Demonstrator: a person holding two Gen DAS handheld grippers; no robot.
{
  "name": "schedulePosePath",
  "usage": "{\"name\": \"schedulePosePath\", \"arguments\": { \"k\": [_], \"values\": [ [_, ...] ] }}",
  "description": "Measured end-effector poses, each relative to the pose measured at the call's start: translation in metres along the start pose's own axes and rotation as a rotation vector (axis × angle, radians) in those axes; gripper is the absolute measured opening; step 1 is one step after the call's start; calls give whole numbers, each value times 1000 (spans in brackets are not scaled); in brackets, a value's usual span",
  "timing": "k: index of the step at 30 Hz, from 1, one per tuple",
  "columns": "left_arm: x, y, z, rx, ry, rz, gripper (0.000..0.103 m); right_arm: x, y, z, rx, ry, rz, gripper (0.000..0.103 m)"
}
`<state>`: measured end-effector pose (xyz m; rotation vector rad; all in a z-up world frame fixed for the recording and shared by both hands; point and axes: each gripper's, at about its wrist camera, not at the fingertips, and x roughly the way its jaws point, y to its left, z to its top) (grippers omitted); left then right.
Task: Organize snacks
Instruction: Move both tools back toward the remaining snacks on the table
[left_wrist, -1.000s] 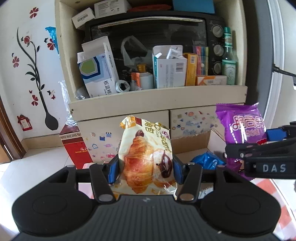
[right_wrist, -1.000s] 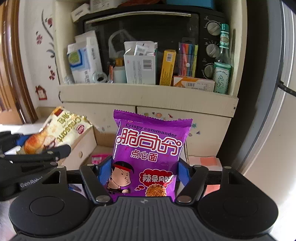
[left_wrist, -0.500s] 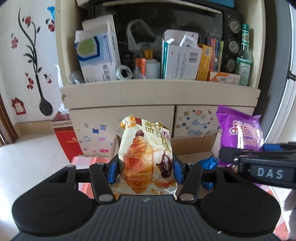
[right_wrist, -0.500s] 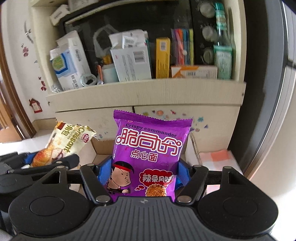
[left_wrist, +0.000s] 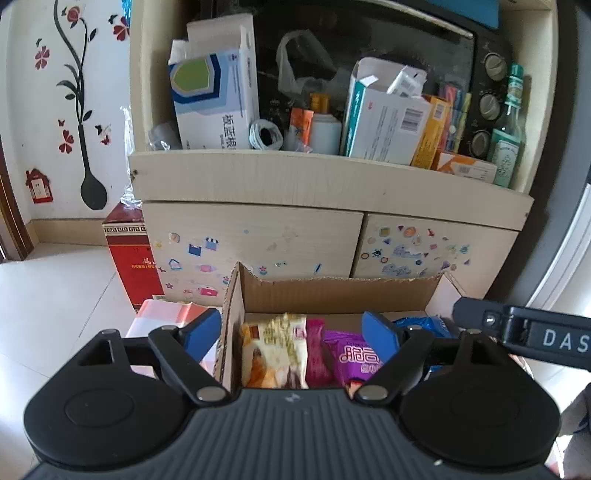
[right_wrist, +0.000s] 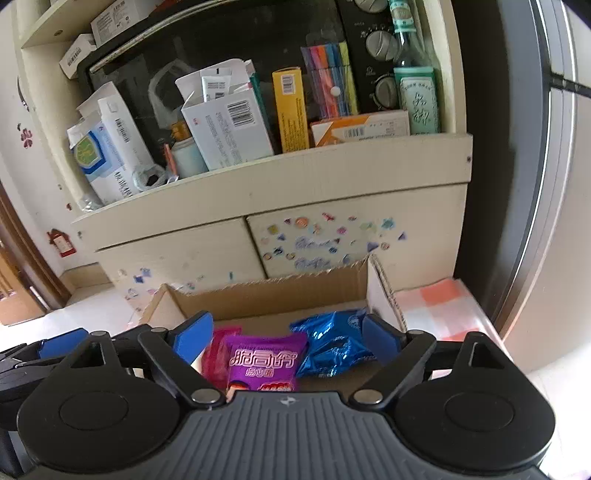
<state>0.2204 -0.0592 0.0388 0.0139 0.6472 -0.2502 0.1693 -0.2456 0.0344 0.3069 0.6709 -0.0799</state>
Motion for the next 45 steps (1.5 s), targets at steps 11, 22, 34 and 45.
{"name": "schedulePosePath", "arguments": {
  "k": [11, 22, 34, 45],
  "values": [
    [-40, 18, -27, -19, 65, 8, 90, -15, 10, -17, -104, 84, -1, 96],
    [-75, 25, -70, 2, 145, -2, 93, -25, 26, -52, -186, 203, -9, 97],
    [-103, 32, -129, 5, 256, -26, 94, -46, 16, -98, -147, 382, -11, 100],
    [-117, 39, -174, -43, 335, -40, 94, -36, 11, -131, -131, 495, -32, 101]
  ]
}}
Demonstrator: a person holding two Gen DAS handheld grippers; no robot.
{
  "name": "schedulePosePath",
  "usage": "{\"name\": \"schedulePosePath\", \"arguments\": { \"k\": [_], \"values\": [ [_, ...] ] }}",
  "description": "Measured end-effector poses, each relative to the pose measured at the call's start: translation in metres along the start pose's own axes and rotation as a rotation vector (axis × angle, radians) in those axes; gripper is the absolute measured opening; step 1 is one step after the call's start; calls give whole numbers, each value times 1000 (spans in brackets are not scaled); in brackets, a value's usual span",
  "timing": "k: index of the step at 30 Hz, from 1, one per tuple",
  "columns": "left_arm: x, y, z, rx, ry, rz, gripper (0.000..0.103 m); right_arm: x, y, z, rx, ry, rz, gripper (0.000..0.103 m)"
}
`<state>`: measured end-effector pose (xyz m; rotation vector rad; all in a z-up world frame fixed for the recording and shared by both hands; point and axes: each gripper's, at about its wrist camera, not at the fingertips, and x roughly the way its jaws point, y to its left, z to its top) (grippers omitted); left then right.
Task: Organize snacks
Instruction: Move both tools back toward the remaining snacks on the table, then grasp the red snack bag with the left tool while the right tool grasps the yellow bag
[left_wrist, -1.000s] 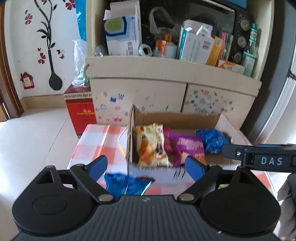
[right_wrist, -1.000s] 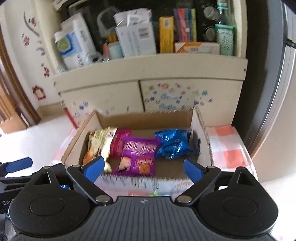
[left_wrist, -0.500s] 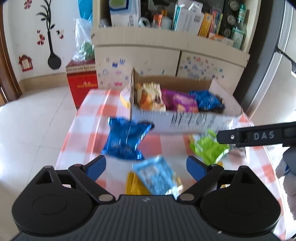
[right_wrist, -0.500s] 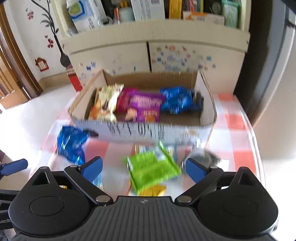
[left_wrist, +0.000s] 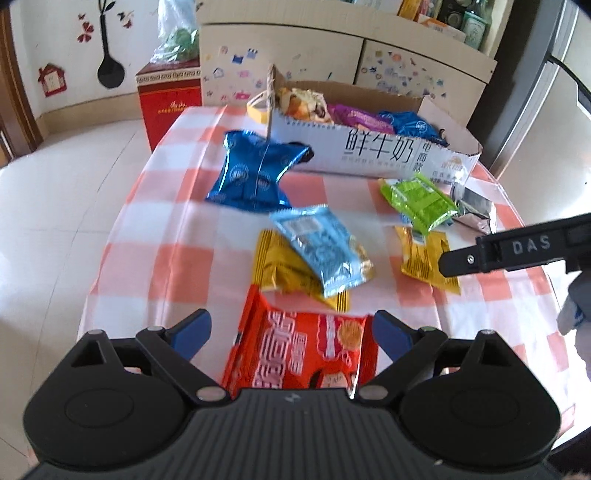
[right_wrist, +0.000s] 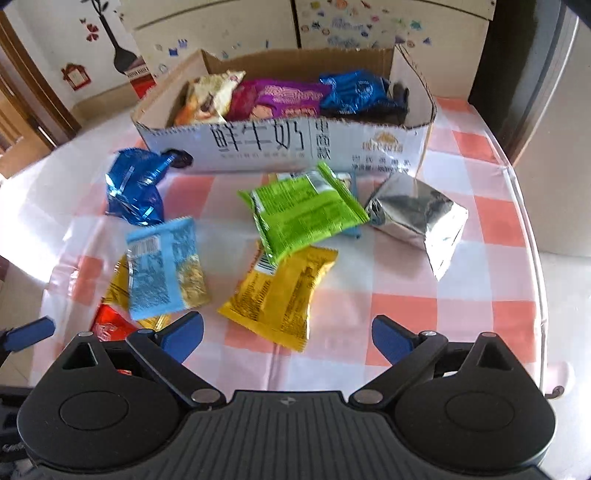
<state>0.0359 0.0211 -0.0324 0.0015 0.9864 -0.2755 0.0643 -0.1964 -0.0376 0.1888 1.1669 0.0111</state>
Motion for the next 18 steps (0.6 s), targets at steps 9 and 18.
{"name": "schedulePosePath", "arguments": {
  "k": [9, 18],
  "values": [
    [5, -6, -23, 19, 44, -17, 94, 18, -7, 7, 129, 27, 21, 100],
    [13, 13, -39, 14, 91, 43, 95, 36, 8, 11, 89, 20, -22, 94]
  ]
}}
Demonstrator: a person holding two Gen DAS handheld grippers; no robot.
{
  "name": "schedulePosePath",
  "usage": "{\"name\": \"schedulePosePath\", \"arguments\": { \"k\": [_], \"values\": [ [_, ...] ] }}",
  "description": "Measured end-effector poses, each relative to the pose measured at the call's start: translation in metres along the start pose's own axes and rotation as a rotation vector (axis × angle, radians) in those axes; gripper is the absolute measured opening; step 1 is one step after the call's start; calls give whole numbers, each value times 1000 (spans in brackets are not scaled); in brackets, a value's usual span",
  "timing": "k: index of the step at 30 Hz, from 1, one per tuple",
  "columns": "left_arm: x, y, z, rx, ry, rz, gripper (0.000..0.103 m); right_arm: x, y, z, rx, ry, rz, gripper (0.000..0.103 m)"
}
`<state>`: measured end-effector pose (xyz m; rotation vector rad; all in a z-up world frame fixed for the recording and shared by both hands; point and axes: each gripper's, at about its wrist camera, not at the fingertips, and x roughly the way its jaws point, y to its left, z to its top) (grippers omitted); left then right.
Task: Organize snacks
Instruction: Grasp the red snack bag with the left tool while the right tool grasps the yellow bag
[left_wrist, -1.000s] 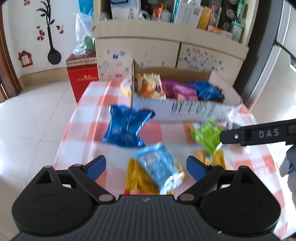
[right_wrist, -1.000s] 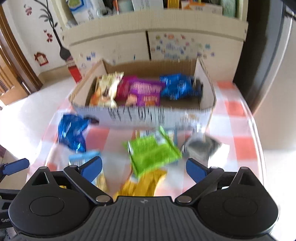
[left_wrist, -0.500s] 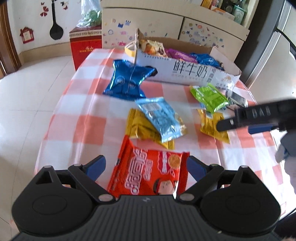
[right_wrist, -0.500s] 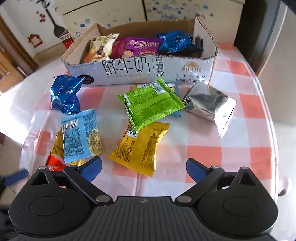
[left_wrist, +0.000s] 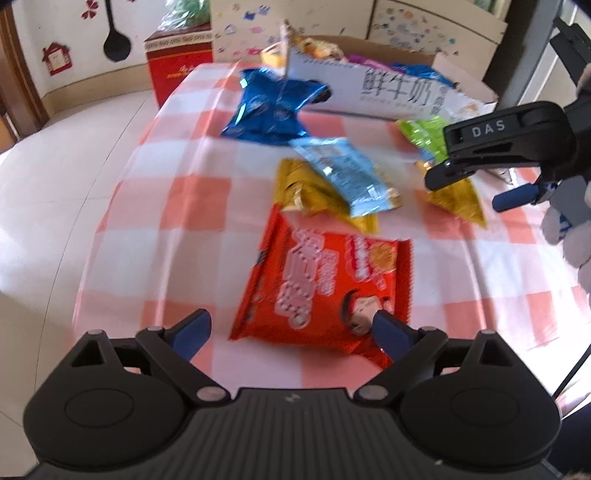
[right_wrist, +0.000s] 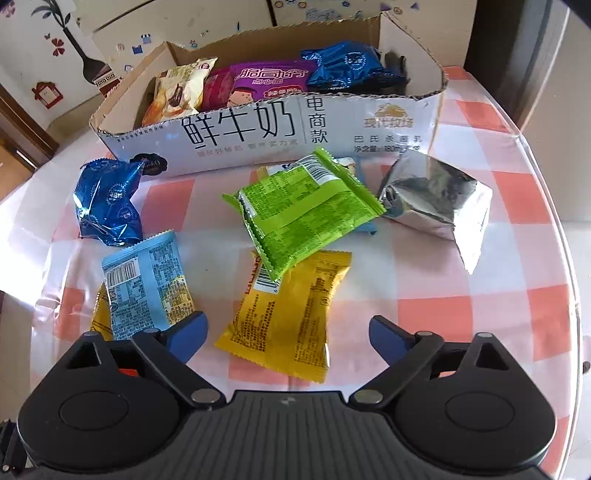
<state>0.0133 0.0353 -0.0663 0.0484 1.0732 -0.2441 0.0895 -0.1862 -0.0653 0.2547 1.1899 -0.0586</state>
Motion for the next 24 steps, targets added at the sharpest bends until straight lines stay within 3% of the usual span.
{"name": "schedulePosePath", "arguments": {
  "k": [6, 8, 12, 18, 24],
  "values": [
    [-3, 25, -8, -65, 10, 41, 99, 5, 4, -1, -34, -12, -29, 76],
    [-5, 34, -7, -91, 1, 79, 99, 3, 5, -3, -51, -15, -14, 68],
    [-16, 47, -5, -144, -46, 196, 97, 1, 8, -10, -97, -1, 5, 66],
    [-25, 37, 6, -185, -99, 85, 97, -4, 20, -23, -204, 32, 57, 64],
    [-6, 27, 19, -246, -81, 96, 97, -7, 29, -29, -273, 36, 62, 64]
  ]
}}
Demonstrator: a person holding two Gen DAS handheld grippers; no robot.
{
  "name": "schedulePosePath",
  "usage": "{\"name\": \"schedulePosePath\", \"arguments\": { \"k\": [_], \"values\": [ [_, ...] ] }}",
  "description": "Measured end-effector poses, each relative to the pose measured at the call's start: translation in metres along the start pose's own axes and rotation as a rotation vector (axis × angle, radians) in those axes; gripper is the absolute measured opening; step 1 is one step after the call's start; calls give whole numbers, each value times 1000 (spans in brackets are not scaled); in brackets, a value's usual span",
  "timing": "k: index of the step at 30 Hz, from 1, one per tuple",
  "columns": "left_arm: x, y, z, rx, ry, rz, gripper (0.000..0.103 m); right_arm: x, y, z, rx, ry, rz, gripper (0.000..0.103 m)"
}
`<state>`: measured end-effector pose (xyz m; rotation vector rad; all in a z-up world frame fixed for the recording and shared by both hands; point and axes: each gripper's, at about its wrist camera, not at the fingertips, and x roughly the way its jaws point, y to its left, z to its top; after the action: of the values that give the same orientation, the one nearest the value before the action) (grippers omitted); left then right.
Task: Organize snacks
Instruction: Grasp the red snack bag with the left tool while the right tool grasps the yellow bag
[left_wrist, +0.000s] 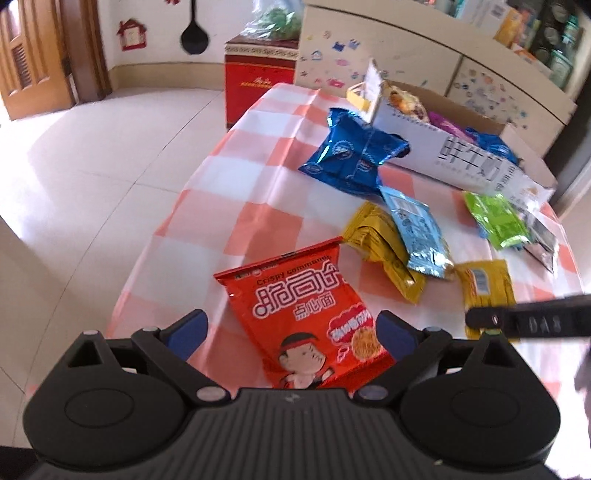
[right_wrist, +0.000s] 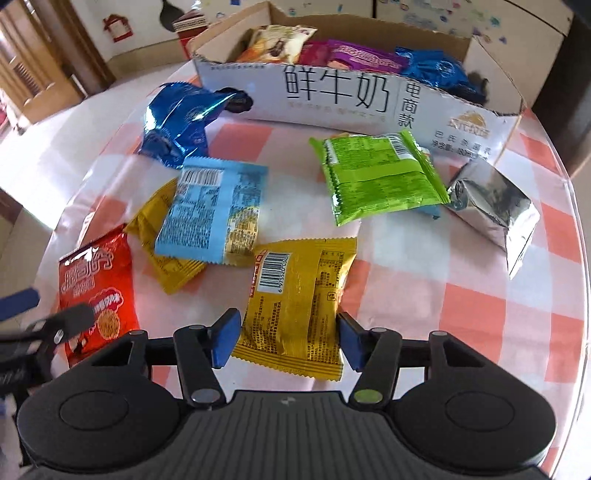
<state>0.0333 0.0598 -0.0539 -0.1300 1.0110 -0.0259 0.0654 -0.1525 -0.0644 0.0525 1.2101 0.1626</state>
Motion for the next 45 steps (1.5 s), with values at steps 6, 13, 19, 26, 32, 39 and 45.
{"name": "schedulePosePath", "arguments": {
  "k": [6, 13, 19, 26, 32, 39, 45],
  "values": [
    [14, -11, 3, -22, 24, 14, 97, -3, -2, 0, -20, -3, -5, 64],
    [33, -20, -4, 13, 73, 104, 101, 0, -2, -1, -23, 12, 4, 65],
    [33, -20, -8, 24, 71, 106, 103, 2, -7, 2, 20, 23, 7, 76],
    [33, -20, -8, 48, 70, 93, 102, 3, -6, 0, 12, -4, -30, 72],
    [23, -24, -7, 80, 32, 67, 72, -3, -7, -1, -10, -17, -8, 62],
    [10, -20, -8, 71, 7, 49, 71, -23, 3, -1, -60, -68, 29, 61],
    [-3, -16, -3, 37, -42, 52, 67, -33, 14, -1, -111, -93, 46, 61]
  ]
}}
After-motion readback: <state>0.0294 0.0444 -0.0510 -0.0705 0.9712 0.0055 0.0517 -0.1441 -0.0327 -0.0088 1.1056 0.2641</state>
